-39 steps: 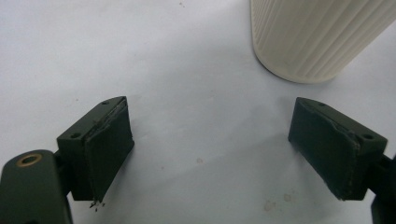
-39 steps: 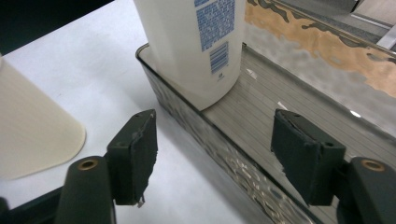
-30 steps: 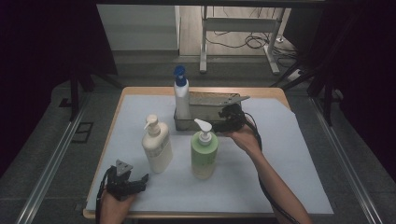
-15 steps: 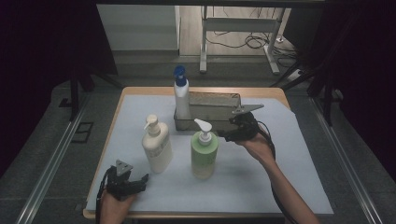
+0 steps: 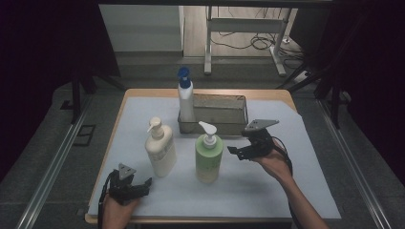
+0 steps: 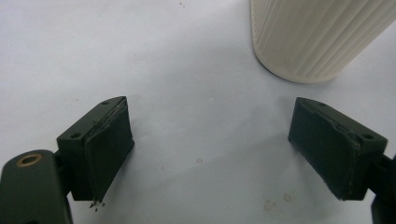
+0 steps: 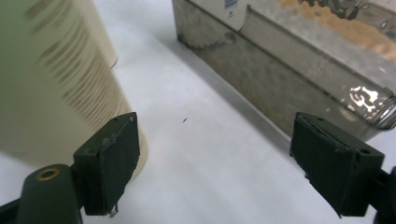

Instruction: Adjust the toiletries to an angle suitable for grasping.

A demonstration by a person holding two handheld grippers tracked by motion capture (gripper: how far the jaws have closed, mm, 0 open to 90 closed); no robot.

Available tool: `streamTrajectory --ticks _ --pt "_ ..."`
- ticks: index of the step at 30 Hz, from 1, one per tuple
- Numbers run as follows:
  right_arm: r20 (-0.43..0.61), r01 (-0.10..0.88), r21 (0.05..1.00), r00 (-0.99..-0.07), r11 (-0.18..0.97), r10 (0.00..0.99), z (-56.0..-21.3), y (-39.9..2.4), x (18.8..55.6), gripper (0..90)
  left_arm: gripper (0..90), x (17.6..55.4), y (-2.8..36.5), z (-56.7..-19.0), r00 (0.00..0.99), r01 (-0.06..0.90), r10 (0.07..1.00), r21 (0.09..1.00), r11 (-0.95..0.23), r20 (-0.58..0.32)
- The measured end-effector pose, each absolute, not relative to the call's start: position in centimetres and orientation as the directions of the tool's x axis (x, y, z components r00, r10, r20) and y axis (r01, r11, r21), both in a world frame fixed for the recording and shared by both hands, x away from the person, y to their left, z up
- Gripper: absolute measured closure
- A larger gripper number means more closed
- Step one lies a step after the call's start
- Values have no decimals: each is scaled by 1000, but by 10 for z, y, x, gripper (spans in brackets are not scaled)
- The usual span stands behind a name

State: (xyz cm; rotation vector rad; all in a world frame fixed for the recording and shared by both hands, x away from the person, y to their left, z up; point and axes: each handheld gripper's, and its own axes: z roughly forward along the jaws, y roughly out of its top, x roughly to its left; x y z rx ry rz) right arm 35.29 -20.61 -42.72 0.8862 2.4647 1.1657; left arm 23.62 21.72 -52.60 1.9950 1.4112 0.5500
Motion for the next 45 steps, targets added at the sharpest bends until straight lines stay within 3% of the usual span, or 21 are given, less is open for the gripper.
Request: streamTrajectory --ticks 23,45 --pt "45 350 789 -853 505 520 -433 -189 304 6 132 236 217 -526 342 676 939 698 -235 -16" --pt "40 309 800 -882 514 469 -421 -148 302 3 132 236 217 -526 341 676 940 700 -231 -19"
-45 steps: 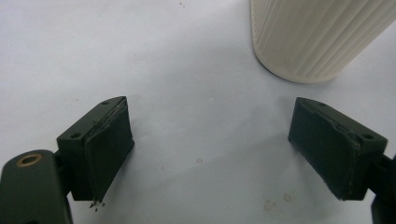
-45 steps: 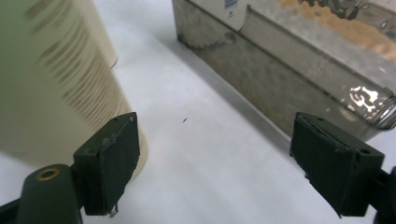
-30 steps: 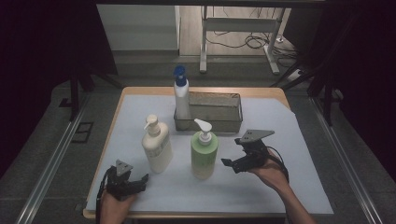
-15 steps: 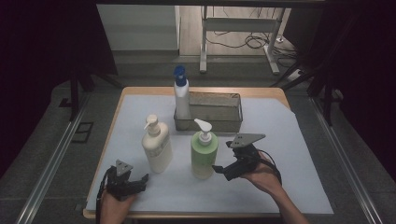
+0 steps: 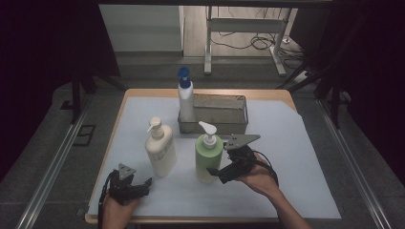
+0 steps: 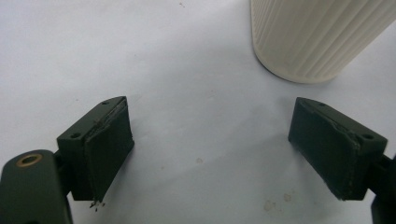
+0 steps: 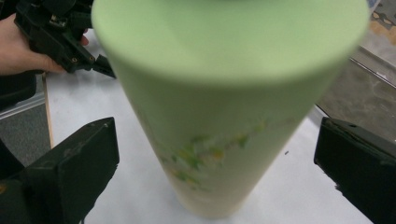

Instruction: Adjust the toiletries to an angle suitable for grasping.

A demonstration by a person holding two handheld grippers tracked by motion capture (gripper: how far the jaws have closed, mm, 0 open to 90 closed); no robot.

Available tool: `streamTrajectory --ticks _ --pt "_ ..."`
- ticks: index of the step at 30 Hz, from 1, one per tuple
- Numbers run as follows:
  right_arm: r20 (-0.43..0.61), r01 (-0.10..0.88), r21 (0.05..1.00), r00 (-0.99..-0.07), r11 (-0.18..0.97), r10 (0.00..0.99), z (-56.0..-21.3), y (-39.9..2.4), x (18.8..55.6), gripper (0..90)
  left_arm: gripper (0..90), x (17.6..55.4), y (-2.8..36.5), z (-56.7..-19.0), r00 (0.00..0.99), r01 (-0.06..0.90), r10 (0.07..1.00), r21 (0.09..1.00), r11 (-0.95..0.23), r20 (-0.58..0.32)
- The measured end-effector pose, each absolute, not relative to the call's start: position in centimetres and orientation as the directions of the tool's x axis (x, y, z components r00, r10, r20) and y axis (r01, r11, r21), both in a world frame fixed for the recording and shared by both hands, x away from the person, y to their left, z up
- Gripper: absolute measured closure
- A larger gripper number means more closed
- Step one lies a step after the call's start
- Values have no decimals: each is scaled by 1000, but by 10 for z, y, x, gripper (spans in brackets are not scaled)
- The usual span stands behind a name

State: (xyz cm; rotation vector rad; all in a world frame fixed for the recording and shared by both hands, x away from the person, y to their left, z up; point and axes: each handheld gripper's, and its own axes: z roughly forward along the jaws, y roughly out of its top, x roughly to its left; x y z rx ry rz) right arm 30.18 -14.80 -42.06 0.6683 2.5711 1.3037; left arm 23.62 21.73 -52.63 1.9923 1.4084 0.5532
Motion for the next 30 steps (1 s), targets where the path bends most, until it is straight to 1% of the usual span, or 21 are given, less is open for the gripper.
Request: streamTrajectory --ticks 7,17,21,30 --pt "33 307 803 -879 511 476 -422 -138 305 44 132 236 217 -526 341 676 940 699 -231 -19" --pt "7 296 803 -872 517 489 -425 -125 307 61 132 236 217 -526 341 676 940 699 -231 -19" --pt "1 298 804 -866 515 500 -427 -122 309 104 132 236 217 -526 341 677 940 698 -232 -19" --pt "2 305 801 -862 515 507 -426 -123 308 115 132 236 217 -526 341 677 940 698 -231 -19"
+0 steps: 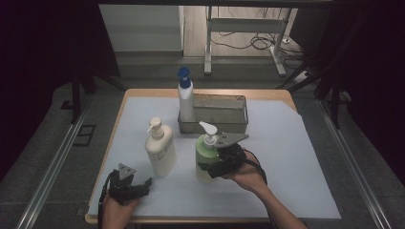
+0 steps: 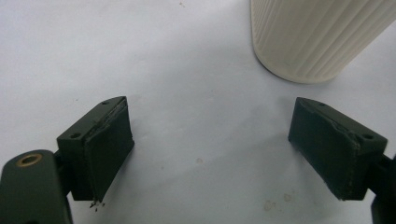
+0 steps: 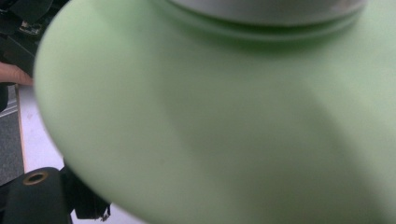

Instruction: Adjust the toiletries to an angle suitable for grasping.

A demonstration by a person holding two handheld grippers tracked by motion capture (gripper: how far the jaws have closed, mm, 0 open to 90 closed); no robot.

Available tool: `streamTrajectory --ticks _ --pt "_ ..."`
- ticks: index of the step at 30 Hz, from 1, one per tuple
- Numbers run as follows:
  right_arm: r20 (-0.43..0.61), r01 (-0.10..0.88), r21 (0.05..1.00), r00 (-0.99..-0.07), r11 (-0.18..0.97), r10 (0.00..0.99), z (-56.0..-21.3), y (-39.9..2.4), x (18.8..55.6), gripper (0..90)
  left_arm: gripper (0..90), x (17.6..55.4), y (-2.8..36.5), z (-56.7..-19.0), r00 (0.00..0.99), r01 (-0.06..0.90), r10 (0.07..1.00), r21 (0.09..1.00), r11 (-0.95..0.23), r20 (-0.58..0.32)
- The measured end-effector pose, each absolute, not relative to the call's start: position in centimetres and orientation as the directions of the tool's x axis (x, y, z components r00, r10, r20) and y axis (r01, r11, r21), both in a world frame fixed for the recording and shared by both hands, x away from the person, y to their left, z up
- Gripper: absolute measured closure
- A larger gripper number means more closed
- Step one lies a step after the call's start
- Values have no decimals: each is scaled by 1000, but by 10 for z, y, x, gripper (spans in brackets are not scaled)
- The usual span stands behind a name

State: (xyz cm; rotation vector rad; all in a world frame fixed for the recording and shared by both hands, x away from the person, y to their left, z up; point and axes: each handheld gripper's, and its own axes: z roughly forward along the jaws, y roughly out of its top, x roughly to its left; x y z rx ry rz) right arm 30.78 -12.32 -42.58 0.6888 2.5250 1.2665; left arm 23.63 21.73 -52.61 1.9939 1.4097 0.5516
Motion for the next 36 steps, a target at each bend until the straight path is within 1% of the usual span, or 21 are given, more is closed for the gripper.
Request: streamTrajectory --ticks 9,16,24,32,36 --pt "19 347 803 -827 485 561 -416 -130 312 119 132 236 217 -526 341 678 940 698 -232 -19" --pt "-6 346 798 -815 493 580 -403 -136 317 118 132 236 217 -526 341 678 940 698 -232 -19" --pt "8 360 802 -805 476 593 -397 -140 322 119 132 236 217 -526 341 677 940 698 -232 -18" --pt "-7 351 802 -803 483 596 -386 -140 326 118 132 236 217 -526 341 678 940 698 -232 -19" --pt "1 357 804 -801 476 598 -382 -141 329 118 132 236 217 -526 341 677 940 698 -232 -19"
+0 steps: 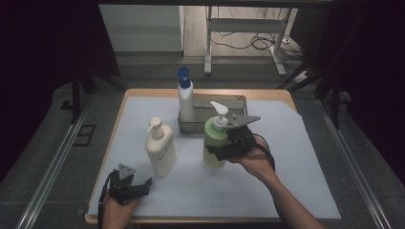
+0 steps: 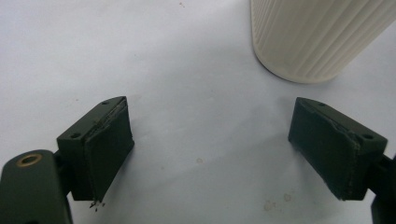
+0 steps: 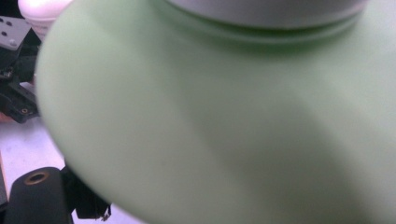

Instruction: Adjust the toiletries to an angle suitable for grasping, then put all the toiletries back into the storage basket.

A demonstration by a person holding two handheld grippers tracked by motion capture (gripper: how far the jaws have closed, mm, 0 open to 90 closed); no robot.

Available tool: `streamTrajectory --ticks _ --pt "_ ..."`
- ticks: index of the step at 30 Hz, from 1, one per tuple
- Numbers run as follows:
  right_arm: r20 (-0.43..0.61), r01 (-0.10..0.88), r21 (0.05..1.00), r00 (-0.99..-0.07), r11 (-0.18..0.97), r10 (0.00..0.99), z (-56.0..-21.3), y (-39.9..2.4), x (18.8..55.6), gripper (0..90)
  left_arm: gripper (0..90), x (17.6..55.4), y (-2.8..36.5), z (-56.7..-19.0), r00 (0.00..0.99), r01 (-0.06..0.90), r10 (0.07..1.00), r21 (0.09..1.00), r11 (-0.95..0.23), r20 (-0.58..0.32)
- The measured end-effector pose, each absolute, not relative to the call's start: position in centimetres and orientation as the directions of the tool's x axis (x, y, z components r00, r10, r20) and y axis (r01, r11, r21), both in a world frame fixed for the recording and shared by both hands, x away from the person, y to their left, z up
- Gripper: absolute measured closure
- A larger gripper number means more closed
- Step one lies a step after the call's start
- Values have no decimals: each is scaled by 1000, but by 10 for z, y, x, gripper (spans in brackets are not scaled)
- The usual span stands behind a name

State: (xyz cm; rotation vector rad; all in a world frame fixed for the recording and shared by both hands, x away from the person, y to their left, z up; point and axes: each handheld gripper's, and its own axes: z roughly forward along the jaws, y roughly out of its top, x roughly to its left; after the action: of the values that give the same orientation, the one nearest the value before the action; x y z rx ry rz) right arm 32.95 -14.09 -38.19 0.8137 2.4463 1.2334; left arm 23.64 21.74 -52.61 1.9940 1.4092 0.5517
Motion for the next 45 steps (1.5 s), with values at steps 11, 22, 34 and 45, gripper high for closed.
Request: streamTrajectory --ticks 11,22,34,45 --pt "12 367 812 -788 455 615 -372 -144 339 119 132 237 217 -526 341 677 940 698 -232 -19" --pt "-2 366 814 -775 451 632 -359 -141 350 119 132 236 217 -526 341 678 940 698 -231 -19" --pt "-21 363 823 -750 437 661 -341 -138 367 119 132 237 217 -526 341 678 940 698 -232 -20" --pt "-33 368 827 -723 425 690 -331 -131 388 119 132 237 217 -526 340 677 940 699 -230 -21"
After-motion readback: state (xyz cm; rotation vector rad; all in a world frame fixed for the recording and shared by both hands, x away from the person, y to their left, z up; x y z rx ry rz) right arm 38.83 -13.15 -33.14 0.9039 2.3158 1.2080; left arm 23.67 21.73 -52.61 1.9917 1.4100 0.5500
